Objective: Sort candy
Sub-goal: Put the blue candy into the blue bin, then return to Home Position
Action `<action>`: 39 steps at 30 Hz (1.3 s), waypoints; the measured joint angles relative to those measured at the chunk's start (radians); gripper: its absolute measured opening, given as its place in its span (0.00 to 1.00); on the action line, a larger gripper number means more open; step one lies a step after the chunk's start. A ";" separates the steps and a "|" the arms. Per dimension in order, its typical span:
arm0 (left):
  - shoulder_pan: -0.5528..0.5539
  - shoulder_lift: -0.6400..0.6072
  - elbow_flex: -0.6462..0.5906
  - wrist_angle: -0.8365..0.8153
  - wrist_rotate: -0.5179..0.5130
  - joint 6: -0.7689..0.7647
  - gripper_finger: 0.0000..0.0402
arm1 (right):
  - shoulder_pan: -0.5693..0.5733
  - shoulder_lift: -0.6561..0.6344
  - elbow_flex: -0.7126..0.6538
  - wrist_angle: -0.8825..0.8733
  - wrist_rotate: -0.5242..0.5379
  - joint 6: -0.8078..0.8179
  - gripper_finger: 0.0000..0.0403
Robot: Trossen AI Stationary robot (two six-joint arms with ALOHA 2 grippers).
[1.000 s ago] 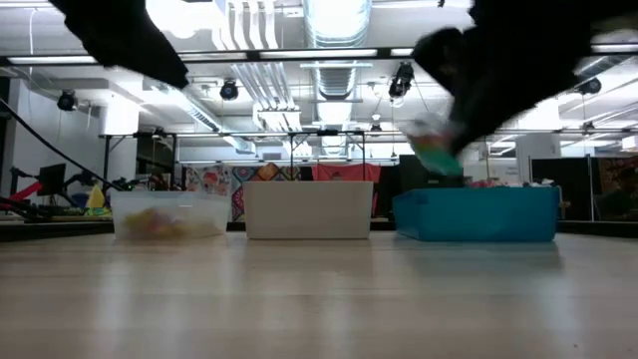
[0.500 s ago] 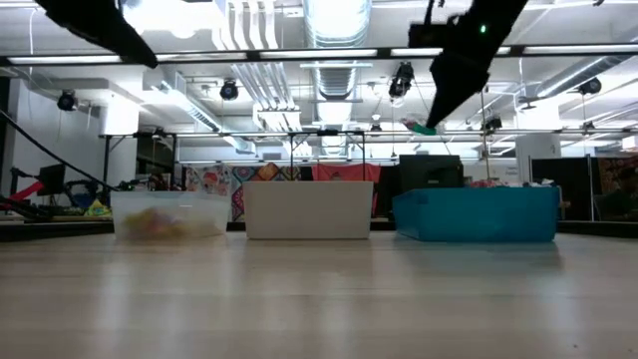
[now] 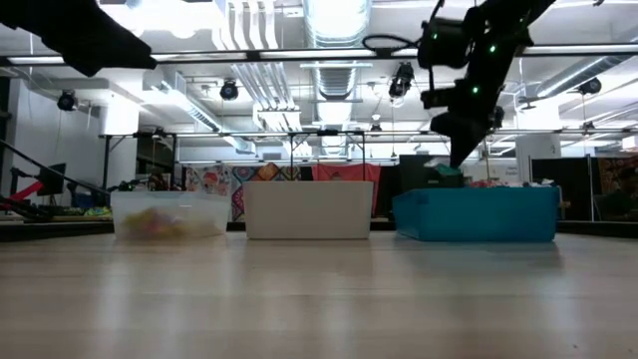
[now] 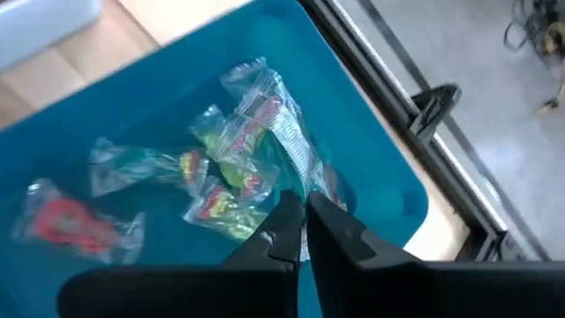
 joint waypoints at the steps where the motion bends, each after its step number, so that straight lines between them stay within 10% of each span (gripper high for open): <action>1: 0.000 -0.021 -0.017 0.026 0.006 0.028 0.33 | -0.015 0.009 -0.001 0.005 -0.010 0.001 0.03; 19: 0.008 -0.359 -0.277 0.480 0.141 0.306 0.33 | -0.031 0.027 -0.013 0.172 -0.186 -0.013 0.25; 39: 0.077 -0.634 -0.426 0.602 0.204 0.470 0.29 | 0.297 -0.619 -0.496 0.713 -0.467 -0.167 0.14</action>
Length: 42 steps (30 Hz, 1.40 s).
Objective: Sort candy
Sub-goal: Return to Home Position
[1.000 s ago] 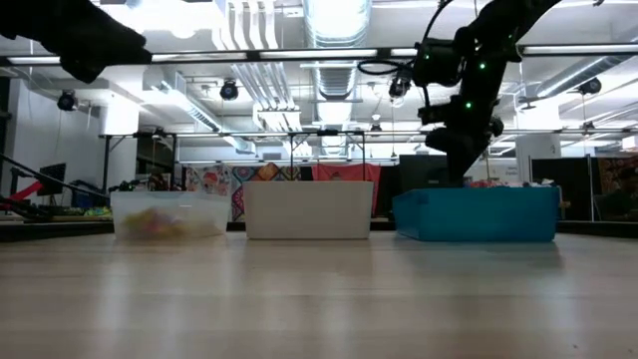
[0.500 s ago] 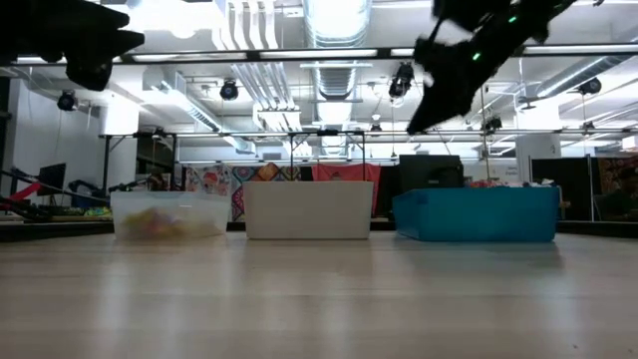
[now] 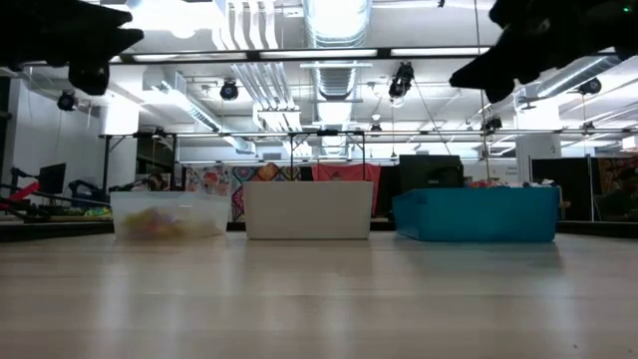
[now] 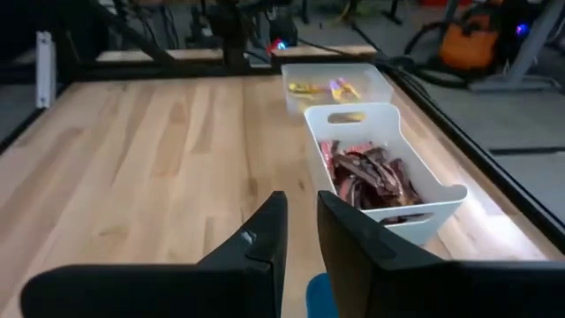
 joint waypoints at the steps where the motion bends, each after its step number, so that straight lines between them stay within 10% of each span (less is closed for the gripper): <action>1: 0.016 0.003 -0.017 0.027 0.010 0.005 0.28 | 0.002 -0.024 -0.014 0.001 -0.002 0.000 0.14; 10: 0.237 0.021 -0.070 0.102 0.201 0.012 0.19 | 0.004 -0.156 -0.063 0.015 -0.065 -0.023 0.14; 24: 0.587 -0.025 -0.104 -0.016 0.806 -0.097 0.09 | 0.004 -0.435 -0.257 0.015 -0.108 -0.047 0.14; 33: 0.591 -0.024 -0.104 -0.041 0.789 -0.073 0.09 | 0.004 -0.638 -0.389 0.033 -0.118 -0.082 0.14; 42: 0.591 0.042 -0.104 -0.134 0.692 -0.416 0.09 | 0.004 -0.605 -0.405 0.013 -0.122 0.074 0.14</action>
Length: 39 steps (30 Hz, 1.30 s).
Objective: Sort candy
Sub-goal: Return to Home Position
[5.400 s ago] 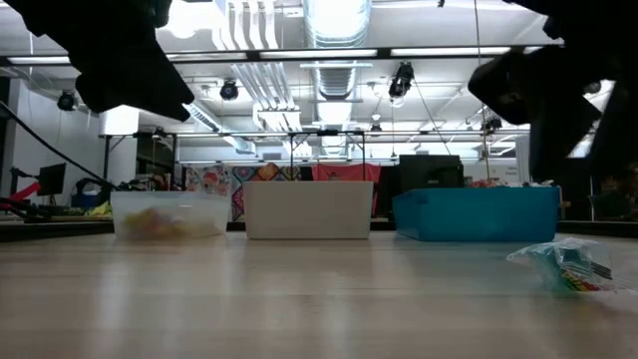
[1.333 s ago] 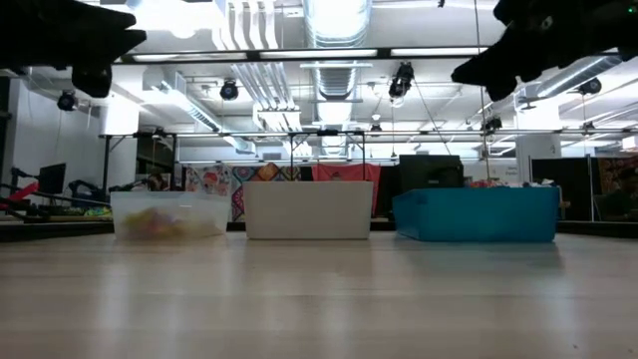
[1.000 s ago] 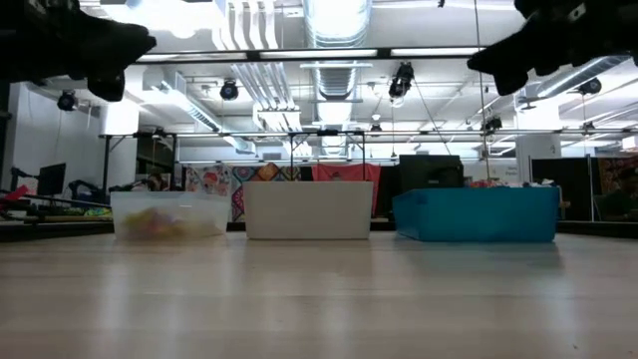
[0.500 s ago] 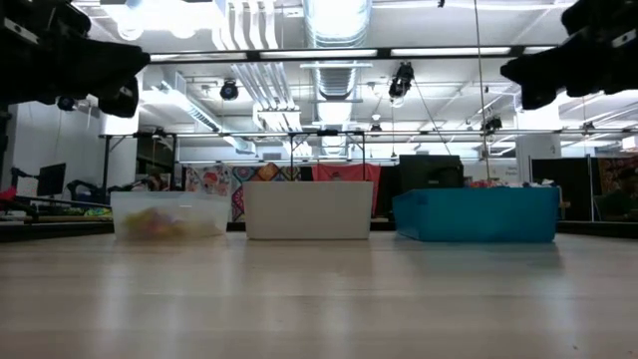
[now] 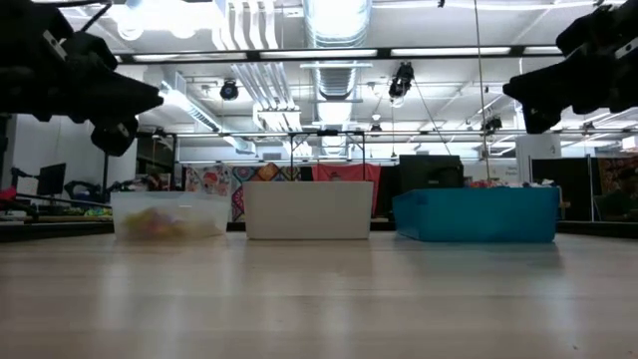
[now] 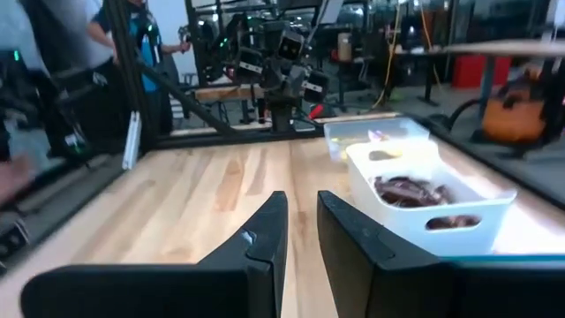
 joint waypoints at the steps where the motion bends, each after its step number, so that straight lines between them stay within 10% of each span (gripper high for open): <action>1: 0.000 0.010 0.000 0.009 -0.001 -0.007 0.09 | 0.000 0.000 0.000 -0.002 0.000 0.033 0.14; 39: 0.000 0.156 0.000 0.011 -0.003 -0.012 0.09 | 0.062 -0.035 -0.020 0.012 0.116 0.108 0.14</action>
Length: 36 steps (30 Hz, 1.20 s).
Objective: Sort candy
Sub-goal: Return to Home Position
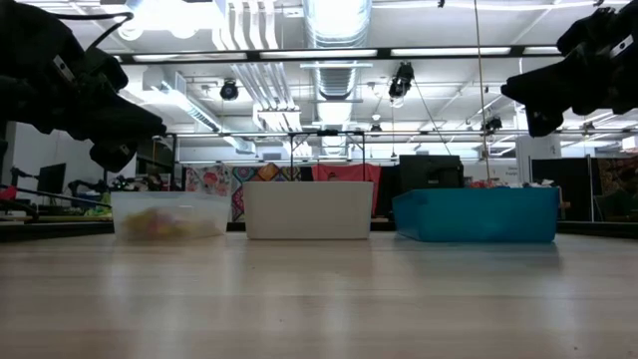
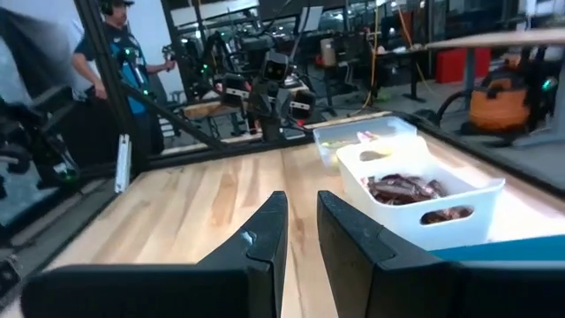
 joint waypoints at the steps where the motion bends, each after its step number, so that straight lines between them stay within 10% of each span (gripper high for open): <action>1: 0.000 0.001 0.000 -0.001 0.000 0.000 0.09 | 0.003 0.000 0.000 0.000 0.007 -0.021 0.14; 36: 0.000 0.000 0.000 -0.001 0.000 0.000 0.09 | 0.027 0.002 -0.002 0.071 0.024 -0.143 0.14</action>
